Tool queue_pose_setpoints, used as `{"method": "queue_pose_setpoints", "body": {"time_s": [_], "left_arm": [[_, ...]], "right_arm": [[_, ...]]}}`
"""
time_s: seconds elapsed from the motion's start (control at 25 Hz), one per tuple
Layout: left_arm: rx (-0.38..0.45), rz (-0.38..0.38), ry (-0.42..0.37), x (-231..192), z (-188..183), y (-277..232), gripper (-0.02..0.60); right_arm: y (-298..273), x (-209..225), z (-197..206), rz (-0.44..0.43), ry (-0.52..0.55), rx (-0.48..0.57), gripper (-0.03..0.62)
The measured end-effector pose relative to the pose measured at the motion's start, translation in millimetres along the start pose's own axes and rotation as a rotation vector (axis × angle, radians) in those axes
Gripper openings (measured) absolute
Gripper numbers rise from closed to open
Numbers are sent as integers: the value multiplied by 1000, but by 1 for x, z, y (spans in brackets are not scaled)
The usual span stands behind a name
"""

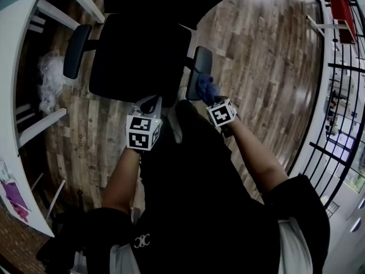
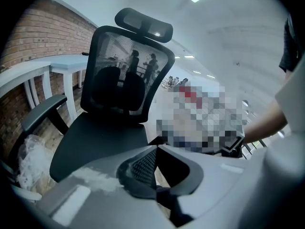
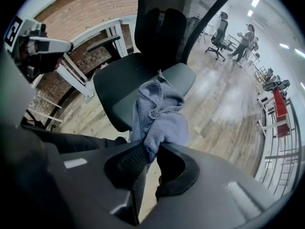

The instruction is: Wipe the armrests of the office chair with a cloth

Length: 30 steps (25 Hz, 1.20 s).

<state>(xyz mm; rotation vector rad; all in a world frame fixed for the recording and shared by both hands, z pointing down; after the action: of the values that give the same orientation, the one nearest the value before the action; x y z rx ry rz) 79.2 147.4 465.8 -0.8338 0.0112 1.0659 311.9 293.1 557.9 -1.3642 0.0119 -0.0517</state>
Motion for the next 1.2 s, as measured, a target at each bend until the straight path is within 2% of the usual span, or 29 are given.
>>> {"method": "queue_pose_setpoints", "body": {"time_s": [0.28,0.72,0.88,1.2], "left_arm": [[-15,37,-25,-1,2,-2,6],[-18,46,-33,-5,2,0,6],[-13,35,-19,-7,5,0,6],[-6,10,22,-9,11,-1,6]], "right_arm": [[10,-32,12,-33,13,21,60],[30,-55,-4,-70,115,73,54],[32,-52,-10,-92,156,85,54],[33,-28,-47,-86,131,177,49]]}}
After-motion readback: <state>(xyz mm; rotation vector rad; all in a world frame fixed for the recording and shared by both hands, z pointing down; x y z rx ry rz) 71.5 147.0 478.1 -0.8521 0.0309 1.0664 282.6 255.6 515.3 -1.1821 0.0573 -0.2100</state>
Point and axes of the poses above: the fingertips, and each gripper's own axes: y backward along the fingers, x to its right, z out of its underside, the point moved 7 cm from there along y, backward along the fingers, and after that the axes turned 5 degrees about x, right-handed, at the moved point
